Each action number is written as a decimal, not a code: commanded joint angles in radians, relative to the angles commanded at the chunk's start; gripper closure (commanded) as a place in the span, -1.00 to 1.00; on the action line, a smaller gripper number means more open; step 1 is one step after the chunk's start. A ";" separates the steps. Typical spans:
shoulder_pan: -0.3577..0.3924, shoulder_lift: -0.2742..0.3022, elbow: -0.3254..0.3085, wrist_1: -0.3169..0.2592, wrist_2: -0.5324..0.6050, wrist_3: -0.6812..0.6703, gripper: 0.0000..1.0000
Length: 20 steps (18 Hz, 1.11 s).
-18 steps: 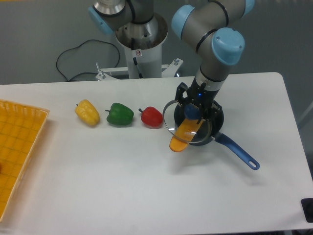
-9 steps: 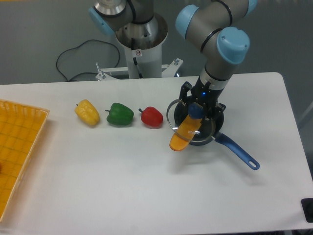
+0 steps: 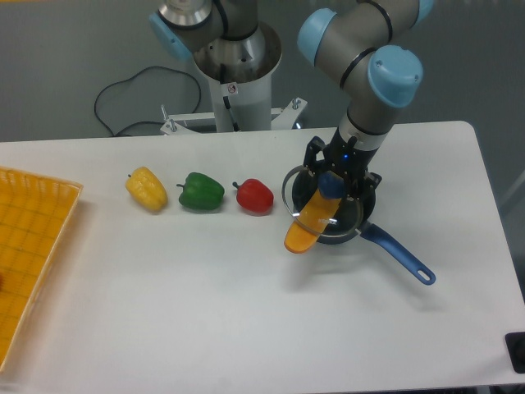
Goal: Close the pot lid
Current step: 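Settle the lid on the pan and open the gripper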
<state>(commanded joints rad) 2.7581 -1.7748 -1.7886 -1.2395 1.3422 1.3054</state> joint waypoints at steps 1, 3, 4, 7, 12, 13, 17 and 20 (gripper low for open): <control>0.002 -0.003 0.000 -0.002 0.000 -0.002 -0.03; 0.002 -0.006 -0.005 -0.002 0.000 -0.002 -0.04; 0.002 -0.006 -0.008 -0.002 0.000 0.000 -0.04; 0.011 -0.006 -0.008 -0.002 0.002 0.000 -0.03; 0.015 -0.006 -0.012 -0.005 0.015 0.002 -0.03; 0.015 -0.006 -0.014 -0.005 0.023 0.012 -0.03; 0.025 -0.006 -0.014 -0.015 0.029 0.046 -0.04; 0.025 -0.006 -0.014 -0.015 0.031 0.046 -0.04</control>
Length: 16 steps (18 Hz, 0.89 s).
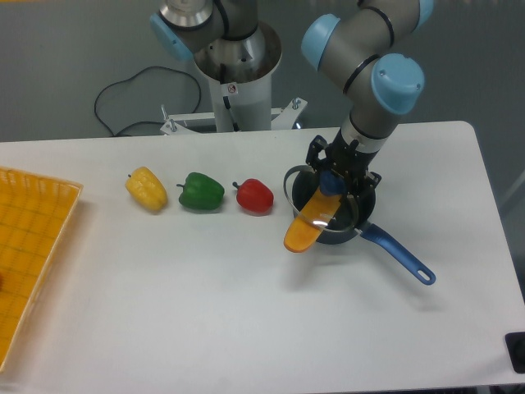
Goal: Close the pot lid
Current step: 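Settle the lid on the pan and open the gripper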
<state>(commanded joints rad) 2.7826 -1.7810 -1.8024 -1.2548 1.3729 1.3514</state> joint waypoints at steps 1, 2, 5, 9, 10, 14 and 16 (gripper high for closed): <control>-0.002 0.000 0.000 -0.002 0.005 0.000 -0.04; -0.003 0.000 0.002 -0.006 0.018 0.000 -0.04; -0.005 0.000 0.002 -0.012 0.028 0.000 -0.04; -0.006 -0.003 -0.002 -0.014 0.048 0.002 -0.04; -0.006 -0.003 -0.002 -0.014 0.048 0.002 -0.05; -0.006 -0.005 0.000 -0.014 0.048 0.000 -0.06; -0.008 -0.009 0.002 -0.014 0.048 0.000 -0.09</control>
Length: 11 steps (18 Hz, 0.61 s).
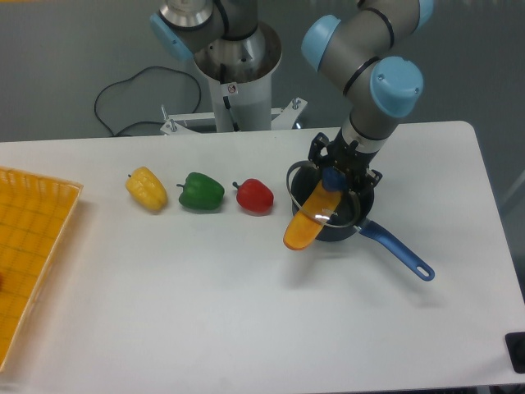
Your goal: Close the pot lid
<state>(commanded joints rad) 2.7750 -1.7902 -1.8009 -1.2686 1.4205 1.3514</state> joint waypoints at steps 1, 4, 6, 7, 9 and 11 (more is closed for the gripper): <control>0.000 -0.002 0.000 0.000 0.000 0.000 -0.10; 0.000 -0.003 0.002 0.000 0.002 0.000 -0.45; -0.002 -0.012 0.011 -0.003 0.002 -0.011 -1.00; -0.002 -0.012 0.014 -0.006 0.000 -0.012 -1.00; 0.000 -0.014 0.028 -0.029 0.000 -0.012 -1.00; 0.000 -0.017 0.041 -0.044 0.000 -0.012 -1.00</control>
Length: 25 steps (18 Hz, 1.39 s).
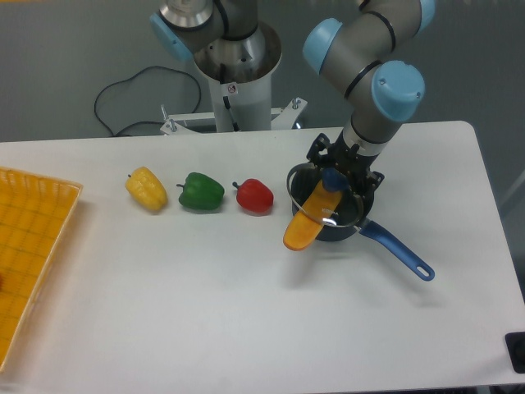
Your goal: Close the pot lid
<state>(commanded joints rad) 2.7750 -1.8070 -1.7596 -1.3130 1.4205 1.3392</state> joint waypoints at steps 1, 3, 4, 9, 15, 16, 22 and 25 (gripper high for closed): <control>0.002 0.000 0.009 -0.008 0.000 0.000 -1.00; 0.005 0.002 0.046 -0.043 0.000 0.002 -1.00; 0.005 0.002 0.072 -0.072 -0.003 0.002 -1.00; -0.002 0.020 0.126 -0.077 -0.047 0.006 -1.00; 0.005 0.037 0.193 -0.014 -0.029 0.032 -1.00; 0.006 0.038 0.206 -0.018 0.007 0.064 -1.00; 0.023 0.047 0.212 -0.049 0.216 0.370 -1.00; 0.047 0.055 0.212 -0.049 0.216 0.371 -1.00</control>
<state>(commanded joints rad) 2.8225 -1.7518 -1.5478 -1.3622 1.6368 1.7104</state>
